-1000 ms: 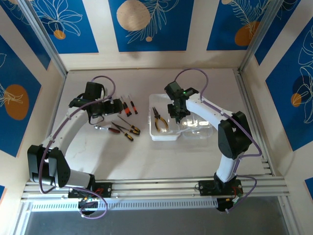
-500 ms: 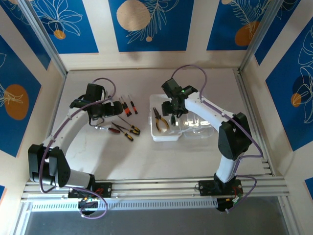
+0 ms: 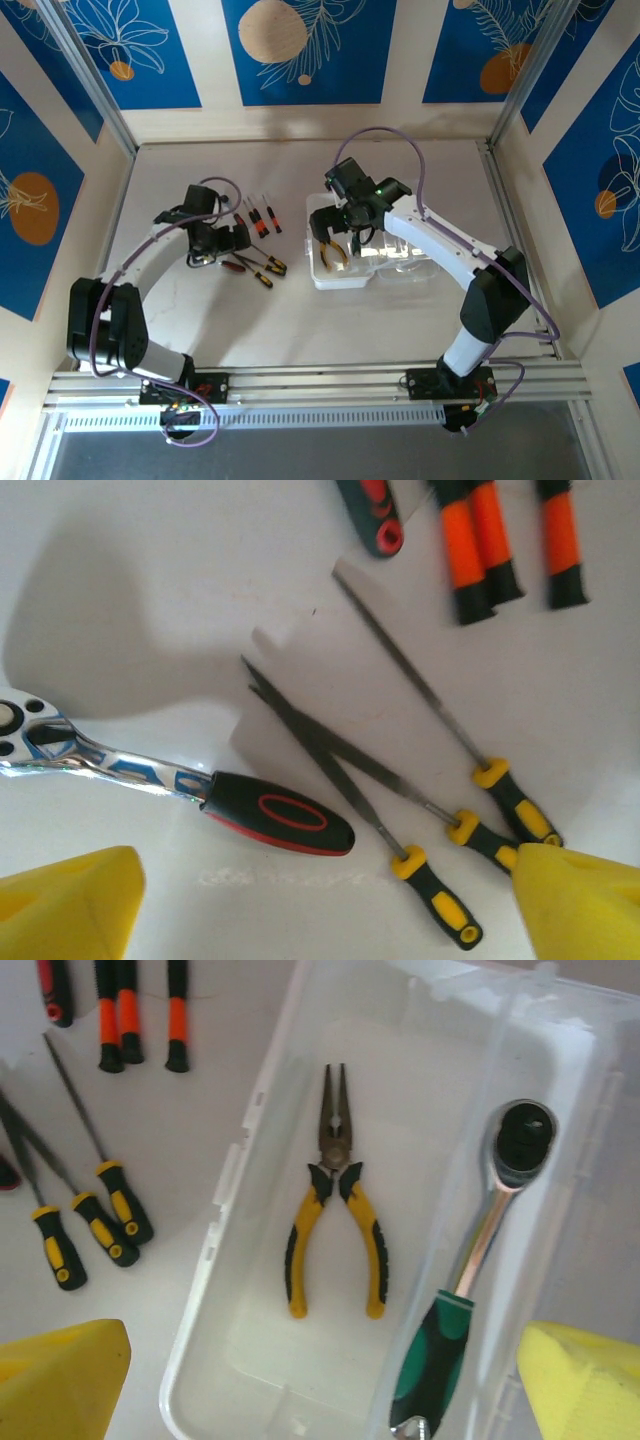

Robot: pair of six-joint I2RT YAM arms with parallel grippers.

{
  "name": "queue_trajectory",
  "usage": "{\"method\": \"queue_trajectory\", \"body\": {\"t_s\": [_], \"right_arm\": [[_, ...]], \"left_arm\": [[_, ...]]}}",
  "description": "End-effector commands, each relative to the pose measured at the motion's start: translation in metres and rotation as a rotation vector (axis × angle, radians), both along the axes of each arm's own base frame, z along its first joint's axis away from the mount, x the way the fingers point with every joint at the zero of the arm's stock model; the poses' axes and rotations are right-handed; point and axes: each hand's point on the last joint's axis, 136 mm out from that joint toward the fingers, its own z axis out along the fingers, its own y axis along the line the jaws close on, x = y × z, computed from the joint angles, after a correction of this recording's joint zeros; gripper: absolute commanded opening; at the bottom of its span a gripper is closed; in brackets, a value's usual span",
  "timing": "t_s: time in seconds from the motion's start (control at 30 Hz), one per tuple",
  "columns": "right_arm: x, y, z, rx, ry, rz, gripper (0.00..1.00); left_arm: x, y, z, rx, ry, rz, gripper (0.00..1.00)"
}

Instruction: Pack the tool kit

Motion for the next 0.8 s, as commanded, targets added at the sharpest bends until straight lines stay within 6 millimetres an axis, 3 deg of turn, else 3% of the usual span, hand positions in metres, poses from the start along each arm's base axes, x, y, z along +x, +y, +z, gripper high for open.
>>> {"method": "queue_trajectory", "body": {"t_s": [0.0,0.33,0.77], "right_arm": [[-0.002,0.009,0.0,0.033,0.006,0.046,0.99],[-0.005,0.01,-0.012,0.035,0.032,0.052,0.99],[-0.009,0.004,-0.019,0.042,0.042,0.052,0.99]], "left_arm": [[-0.011,-0.004,-0.014,-0.029,0.047,0.014,0.87],[-0.049,-0.036,-0.038,-0.036,0.119,-0.038,0.76],[-0.04,-0.071,-0.063,-0.027,0.166,-0.094,0.71]]}}
